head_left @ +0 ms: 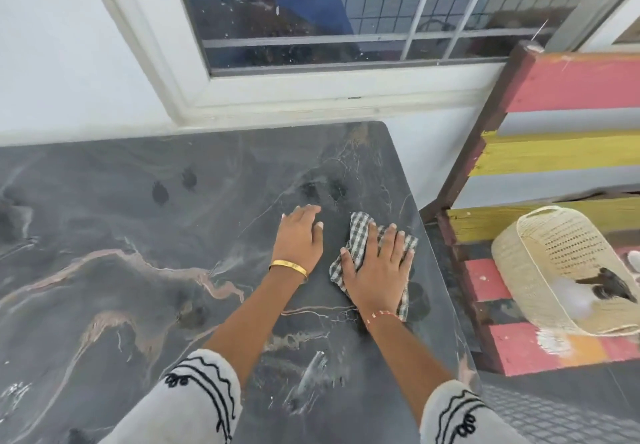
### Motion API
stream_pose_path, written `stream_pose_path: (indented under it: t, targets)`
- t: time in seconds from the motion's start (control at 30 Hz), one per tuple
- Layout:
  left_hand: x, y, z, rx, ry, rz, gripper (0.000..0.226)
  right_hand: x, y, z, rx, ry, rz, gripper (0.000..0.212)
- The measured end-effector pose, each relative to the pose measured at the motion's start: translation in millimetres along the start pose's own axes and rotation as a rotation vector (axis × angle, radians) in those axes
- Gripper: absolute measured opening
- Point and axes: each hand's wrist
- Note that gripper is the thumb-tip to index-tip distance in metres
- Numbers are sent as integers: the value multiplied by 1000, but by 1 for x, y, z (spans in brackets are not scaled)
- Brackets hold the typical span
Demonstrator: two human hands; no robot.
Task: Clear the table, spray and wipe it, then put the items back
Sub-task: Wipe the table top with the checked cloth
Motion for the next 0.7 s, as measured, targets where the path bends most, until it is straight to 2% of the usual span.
stream_pose_path:
  t: [0.23,0.47,0.57,0.7]
  targets:
    - [2,3,39,32,-27,-38,37,5,9,62,117,-2,4,77]
    - [-2,25,53,-18,-52,-5,40,6,28,153,89,11,-16,74]
    - [-14,37,57,-45,-85,-8,40,13,57,175,21,29,-27,76]
    - [-28,44,62,-68,-113,22,41,21,95,168,-199,66,-12,74]
Point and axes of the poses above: each hand's wrist, its own z-axis towards the middle knuckle, its own x-axis out of the palm, y = z × x, and after that the axes turned 6 degrees about z, right-handed
